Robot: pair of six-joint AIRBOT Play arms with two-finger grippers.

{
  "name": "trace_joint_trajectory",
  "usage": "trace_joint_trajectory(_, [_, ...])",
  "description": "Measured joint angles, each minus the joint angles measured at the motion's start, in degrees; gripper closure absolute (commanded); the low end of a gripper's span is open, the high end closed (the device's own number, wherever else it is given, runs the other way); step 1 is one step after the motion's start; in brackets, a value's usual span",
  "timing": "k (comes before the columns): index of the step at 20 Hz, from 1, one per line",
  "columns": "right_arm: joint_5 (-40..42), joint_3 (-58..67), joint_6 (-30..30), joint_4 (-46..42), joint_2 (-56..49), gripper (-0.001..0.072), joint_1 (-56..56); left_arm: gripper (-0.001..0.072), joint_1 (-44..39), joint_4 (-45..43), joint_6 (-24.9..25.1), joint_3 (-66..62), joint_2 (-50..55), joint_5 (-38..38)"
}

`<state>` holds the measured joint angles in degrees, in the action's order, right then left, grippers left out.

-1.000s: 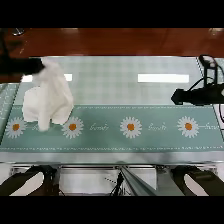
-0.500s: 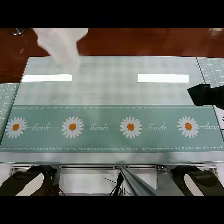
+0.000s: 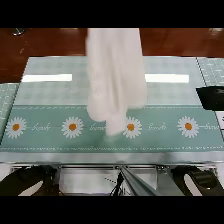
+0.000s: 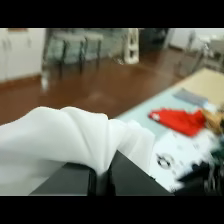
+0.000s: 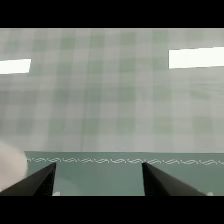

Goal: Fold the shirts.

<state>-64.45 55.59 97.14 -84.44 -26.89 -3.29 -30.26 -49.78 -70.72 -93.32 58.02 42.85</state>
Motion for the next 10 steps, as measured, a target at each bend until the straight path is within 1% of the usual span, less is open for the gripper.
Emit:
trace_joint_trajectory(3, [-0.1,0.0,0.2,-0.9,0.2,0.0091,0.0,0.0682,-2.7,-0.7,-0.2,12.7,-1.6,1.0])
trace_joint_trajectory(5, [-0.6,-0.1,0.5,-1.1,-0.1,0.0091,0.0,0.0682,-3.1,-2.4,-0.5,21.3,-2.6,4.1])
trace_joint_trajectory(6, [-1.3,-0.1,0.7,-1.2,-0.5,0.0091,0.0,0.0681,-3.0,-4.2,-1.5,25.2,-3.0,6.4])
trace_joint_trajectory(9, [-3.2,-0.9,0.9,0.0,-2.5,0.0091,0.0,0.0679,-1.7,-12.0,-6.7,37.1,-3.4,13.2])
trace_joint_trajectory(10, [-3.4,-1.5,0.9,0.5,-3.4,0.0090,0.0,0.0642,-1.2,-13.7,-7.9,40.4,-3.5,14.5])
